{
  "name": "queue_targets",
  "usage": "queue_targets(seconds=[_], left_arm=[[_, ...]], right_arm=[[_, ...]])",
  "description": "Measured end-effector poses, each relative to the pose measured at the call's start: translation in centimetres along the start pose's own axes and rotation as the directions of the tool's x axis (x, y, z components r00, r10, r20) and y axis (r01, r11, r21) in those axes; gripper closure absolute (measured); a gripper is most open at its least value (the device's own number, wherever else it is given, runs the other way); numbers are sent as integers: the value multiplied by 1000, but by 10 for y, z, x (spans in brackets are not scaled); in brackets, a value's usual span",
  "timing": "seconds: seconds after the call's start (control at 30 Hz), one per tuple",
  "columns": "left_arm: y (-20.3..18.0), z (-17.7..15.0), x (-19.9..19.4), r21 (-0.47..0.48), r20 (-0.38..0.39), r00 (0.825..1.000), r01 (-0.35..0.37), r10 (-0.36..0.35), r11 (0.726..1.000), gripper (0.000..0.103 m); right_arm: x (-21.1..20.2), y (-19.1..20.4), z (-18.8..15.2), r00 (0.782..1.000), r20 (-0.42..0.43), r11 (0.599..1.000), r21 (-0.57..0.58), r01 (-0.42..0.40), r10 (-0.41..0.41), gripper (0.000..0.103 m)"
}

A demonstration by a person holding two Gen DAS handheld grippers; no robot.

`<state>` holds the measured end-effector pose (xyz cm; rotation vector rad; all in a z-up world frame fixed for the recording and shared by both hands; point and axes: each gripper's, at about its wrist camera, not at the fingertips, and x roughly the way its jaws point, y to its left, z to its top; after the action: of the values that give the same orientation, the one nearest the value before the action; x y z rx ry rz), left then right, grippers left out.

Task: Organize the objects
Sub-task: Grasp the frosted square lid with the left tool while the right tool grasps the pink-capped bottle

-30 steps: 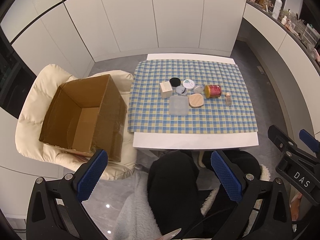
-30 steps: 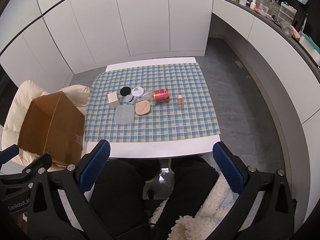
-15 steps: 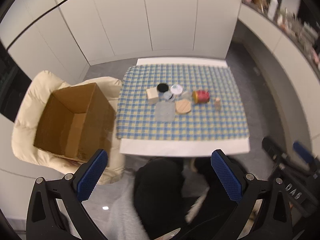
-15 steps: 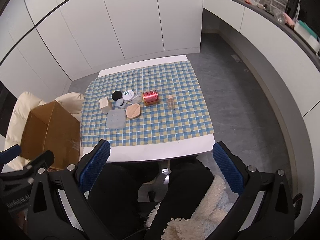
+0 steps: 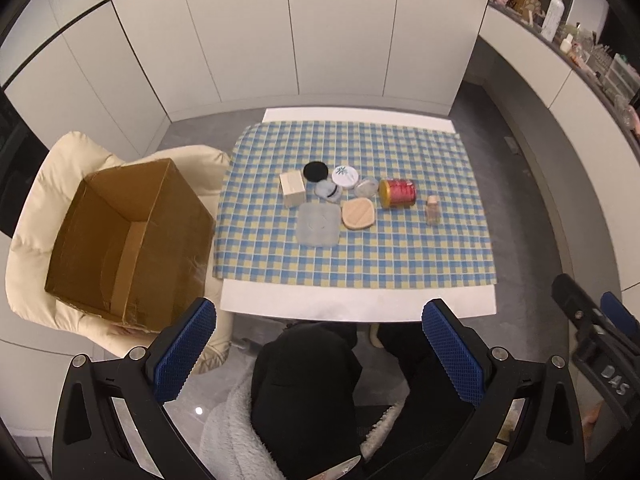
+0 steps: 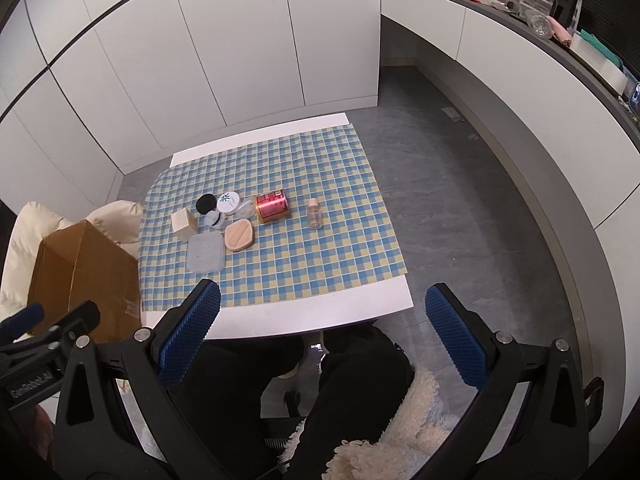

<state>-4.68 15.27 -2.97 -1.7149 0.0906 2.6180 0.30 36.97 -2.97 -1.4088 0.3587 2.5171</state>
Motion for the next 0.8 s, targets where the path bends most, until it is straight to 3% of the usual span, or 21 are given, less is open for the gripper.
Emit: queue_targets(seconds=[0.37, 0.8], left_arm=[[-4, 10, 44, 28, -39, 999, -13, 14, 1000, 0], [13, 27, 103, 32, -67, 998, -3, 5, 999, 0]], right_arm=[[33, 6, 10, 998, -67, 1000, -16, 3, -4, 0], [92, 26, 22, 998, -60, 997, -69, 25, -29, 0]])
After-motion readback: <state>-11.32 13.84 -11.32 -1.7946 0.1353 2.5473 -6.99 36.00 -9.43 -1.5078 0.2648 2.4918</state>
